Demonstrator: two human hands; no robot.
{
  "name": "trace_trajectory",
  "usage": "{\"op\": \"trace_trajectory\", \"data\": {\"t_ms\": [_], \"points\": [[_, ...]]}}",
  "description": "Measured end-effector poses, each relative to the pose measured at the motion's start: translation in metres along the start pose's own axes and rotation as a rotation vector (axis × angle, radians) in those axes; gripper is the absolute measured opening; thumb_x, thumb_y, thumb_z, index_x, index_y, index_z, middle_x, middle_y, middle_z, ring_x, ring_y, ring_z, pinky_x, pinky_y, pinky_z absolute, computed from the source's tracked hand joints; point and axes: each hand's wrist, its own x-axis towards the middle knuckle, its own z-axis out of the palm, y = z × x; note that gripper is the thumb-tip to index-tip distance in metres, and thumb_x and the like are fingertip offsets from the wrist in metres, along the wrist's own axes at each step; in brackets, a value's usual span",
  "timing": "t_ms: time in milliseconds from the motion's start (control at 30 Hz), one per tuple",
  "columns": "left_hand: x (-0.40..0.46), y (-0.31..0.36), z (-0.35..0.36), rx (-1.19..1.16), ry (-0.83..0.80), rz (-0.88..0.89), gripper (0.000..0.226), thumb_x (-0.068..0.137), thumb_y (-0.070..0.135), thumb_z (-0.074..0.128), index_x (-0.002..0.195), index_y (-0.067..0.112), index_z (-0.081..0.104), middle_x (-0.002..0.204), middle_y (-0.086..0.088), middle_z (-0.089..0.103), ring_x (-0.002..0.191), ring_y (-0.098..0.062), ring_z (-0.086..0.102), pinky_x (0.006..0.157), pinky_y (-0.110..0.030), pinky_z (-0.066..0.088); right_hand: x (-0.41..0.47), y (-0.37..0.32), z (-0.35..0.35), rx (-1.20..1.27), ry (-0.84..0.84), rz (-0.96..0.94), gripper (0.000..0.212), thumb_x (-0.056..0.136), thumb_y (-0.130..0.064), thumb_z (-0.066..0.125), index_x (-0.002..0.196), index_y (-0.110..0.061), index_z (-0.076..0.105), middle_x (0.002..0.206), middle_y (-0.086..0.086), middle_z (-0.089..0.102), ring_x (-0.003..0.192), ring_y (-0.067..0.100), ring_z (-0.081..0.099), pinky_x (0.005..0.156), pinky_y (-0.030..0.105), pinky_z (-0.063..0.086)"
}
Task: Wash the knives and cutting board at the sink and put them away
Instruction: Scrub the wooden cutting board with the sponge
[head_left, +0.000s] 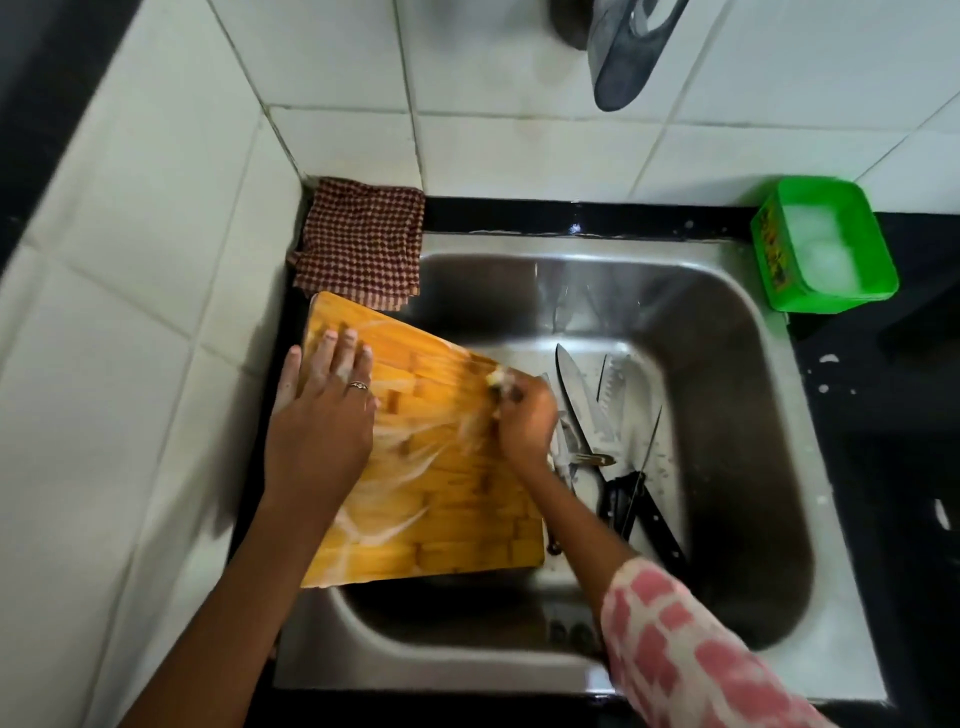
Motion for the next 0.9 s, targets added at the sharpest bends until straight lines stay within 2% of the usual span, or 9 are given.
{"op": "trace_trajectory", "data": {"t_ms": [133,267,367,533,633,733,767,833,900], "points": [[0.0,0.002,-0.004,0.002,-0.003,-0.017,0.055,0.091,0.028,0.026,0.133,0.0,0.047,0.141,-0.019,0.045,0.134,-0.033,0.038,0.115,-0.039,0.001,0.043,0.009,-0.003,0.033,0.099,0.224,0.02,0.092,-0.009,0.053,0.109,-0.006,0.064,0.108,0.012,0.068,0.098,0.027,0.063,0.069,0.024,0.04],[0.0,0.003,-0.007,0.014,-0.021,-0.026,0.053,0.092,0.027,0.027,0.134,-0.001,0.046,0.141,-0.019,0.044,0.136,-0.033,0.035,0.115,-0.039,-0.003,-0.007,0.035,-0.006,-0.137,0.046,0.155,0.017,0.09,-0.006,0.052,0.103,-0.007,0.063,0.106,0.01,0.064,0.097,0.025,0.06,0.068,0.024,0.04],[0.0,0.002,-0.005,0.0,-0.004,-0.024,0.046,0.094,0.02,0.046,0.135,-0.002,0.044,0.143,-0.02,0.042,0.136,-0.033,0.034,0.116,-0.037,-0.004,-0.009,0.043,-0.016,-0.169,-0.032,0.11,0.013,0.088,-0.004,0.052,0.097,-0.007,0.061,0.103,0.011,0.062,0.095,0.025,0.06,0.067,0.024,0.04],[0.001,0.002,-0.005,-0.008,-0.023,-0.028,0.05,0.09,0.02,0.052,0.135,-0.002,0.044,0.143,-0.019,0.042,0.136,-0.033,0.035,0.113,-0.043,0.012,0.026,0.021,-0.005,-0.086,0.053,0.118,0.02,0.095,-0.01,0.046,0.103,-0.009,0.064,0.103,0.008,0.065,0.091,0.021,0.062,0.064,0.023,0.039],[0.001,0.003,-0.009,0.012,-0.061,-0.039,0.052,0.092,0.023,0.047,0.138,0.0,0.04,0.147,-0.017,0.037,0.139,-0.03,0.029,0.114,-0.043,0.011,-0.01,0.045,-0.015,-0.188,-0.027,0.116,0.018,0.093,-0.01,0.049,0.105,-0.007,0.063,0.106,0.012,0.064,0.094,0.025,0.061,0.068,0.022,0.039],[0.0,0.004,-0.013,0.013,-0.083,-0.037,0.053,0.095,0.025,0.042,0.141,0.002,0.034,0.15,-0.015,0.031,0.142,-0.028,0.023,0.116,-0.042,0.008,-0.029,0.045,-0.029,-0.244,-0.163,0.208,0.017,0.09,-0.007,0.051,0.105,-0.005,0.06,0.11,0.014,0.062,0.101,0.029,0.06,0.076,0.031,0.048],[0.001,0.005,-0.014,0.008,-0.081,-0.035,0.053,0.095,0.025,0.042,0.142,0.002,0.033,0.151,-0.014,0.031,0.142,-0.028,0.022,0.116,-0.042,0.008,-0.032,0.034,-0.028,-0.246,-0.194,0.191,0.02,0.092,-0.009,0.051,0.11,-0.005,0.058,0.112,0.013,0.061,0.101,0.026,0.06,0.077,0.03,0.049],[0.001,0.006,-0.014,-0.008,-0.079,-0.028,0.053,0.095,0.024,0.042,0.142,0.002,0.033,0.151,-0.015,0.031,0.142,-0.028,0.022,0.116,-0.042,0.008,-0.057,0.0,-0.019,-0.171,-0.27,0.093,0.025,0.095,-0.015,0.048,0.118,-0.006,0.053,0.111,0.008,0.062,0.092,0.018,0.06,0.063,0.018,0.049],[0.0,0.005,-0.014,-0.029,-0.075,-0.026,0.052,0.095,0.023,0.043,0.141,0.0,0.034,0.15,-0.016,0.032,0.142,-0.029,0.023,0.116,-0.042,0.009,-0.099,-0.026,-0.011,-0.134,-0.313,-0.116,0.023,0.09,-0.011,0.054,0.112,-0.01,0.059,0.102,0.007,0.066,0.082,0.018,0.064,0.056,0.021,0.054]]}}
